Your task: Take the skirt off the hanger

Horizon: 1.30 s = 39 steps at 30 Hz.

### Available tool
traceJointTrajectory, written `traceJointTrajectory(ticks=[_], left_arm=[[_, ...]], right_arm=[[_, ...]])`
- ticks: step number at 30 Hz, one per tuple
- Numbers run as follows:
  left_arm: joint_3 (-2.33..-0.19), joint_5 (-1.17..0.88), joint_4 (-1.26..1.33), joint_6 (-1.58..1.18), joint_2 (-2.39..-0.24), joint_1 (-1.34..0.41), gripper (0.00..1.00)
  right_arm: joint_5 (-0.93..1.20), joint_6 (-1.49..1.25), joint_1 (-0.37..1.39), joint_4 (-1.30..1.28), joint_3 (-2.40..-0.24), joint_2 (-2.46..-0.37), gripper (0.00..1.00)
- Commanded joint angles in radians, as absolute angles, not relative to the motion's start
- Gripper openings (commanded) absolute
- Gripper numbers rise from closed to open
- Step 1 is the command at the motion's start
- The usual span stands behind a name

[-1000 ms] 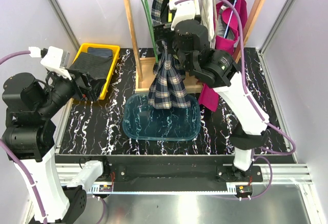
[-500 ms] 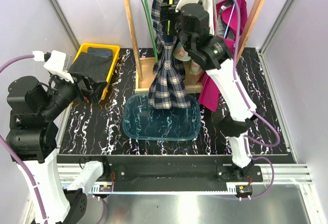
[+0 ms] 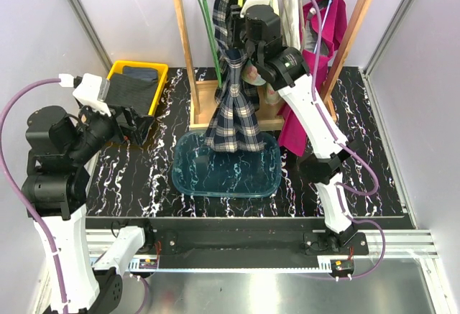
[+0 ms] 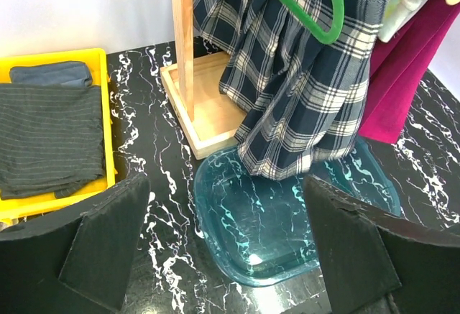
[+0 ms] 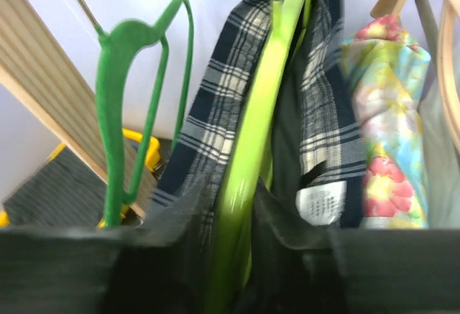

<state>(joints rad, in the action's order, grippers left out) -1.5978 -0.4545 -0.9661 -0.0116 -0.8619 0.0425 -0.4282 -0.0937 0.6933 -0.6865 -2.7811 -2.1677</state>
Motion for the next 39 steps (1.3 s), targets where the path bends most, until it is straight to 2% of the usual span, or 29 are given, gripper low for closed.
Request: traceJointTrajectory(ticks=[1,5,15,20,26,32,35,39], left_arm=[[-1.569,-0.423,-0.881,0.017,-0.835,0.041,0.91],[-1.549,-0.416,-0.868,0.02,-0.824,0.041,0.91],[-1.508,-0.407,-0.856,0.035,-0.802,0.043,0.9],[-1.505,-0.416,-0.853,0.034,-0.801,0.043,0.91],[-1.506,-0.443,-0.853,0.02,-0.811,0.043,0.9],[-1.523,-0.452,-0.853,0.021,-0.815,0.041,0.91],[-1.535,-0.483,-0.851,0.005,-0.821,0.041,0.98],[-1.598,-0.616,-0.844,-0.04,-0.863,0.043,0.99]], right_arm=[[-0.436,-0.068,0.678,-0.609,-2.775,-2.155,0.21],[-0.454,-0.026,0.68,-0.58,-2.772,-2.149,0.0],[-0.465,0.185,0.68,-0.316,-2.792,-2.074,0.0],[-0.462,0.19,0.68,-0.304,-2.738,-1.981,0.0],[-0.414,0.149,0.678,-0.302,-2.485,-1.77,0.0],[-0.284,0.057,0.681,-0.443,-2.261,-1.495,0.0],[-0.181,-0.035,0.681,-0.535,-2.122,-1.373,0.0],[-0.016,-0.139,0.681,-0.633,-1.938,-1.241,0.0]])
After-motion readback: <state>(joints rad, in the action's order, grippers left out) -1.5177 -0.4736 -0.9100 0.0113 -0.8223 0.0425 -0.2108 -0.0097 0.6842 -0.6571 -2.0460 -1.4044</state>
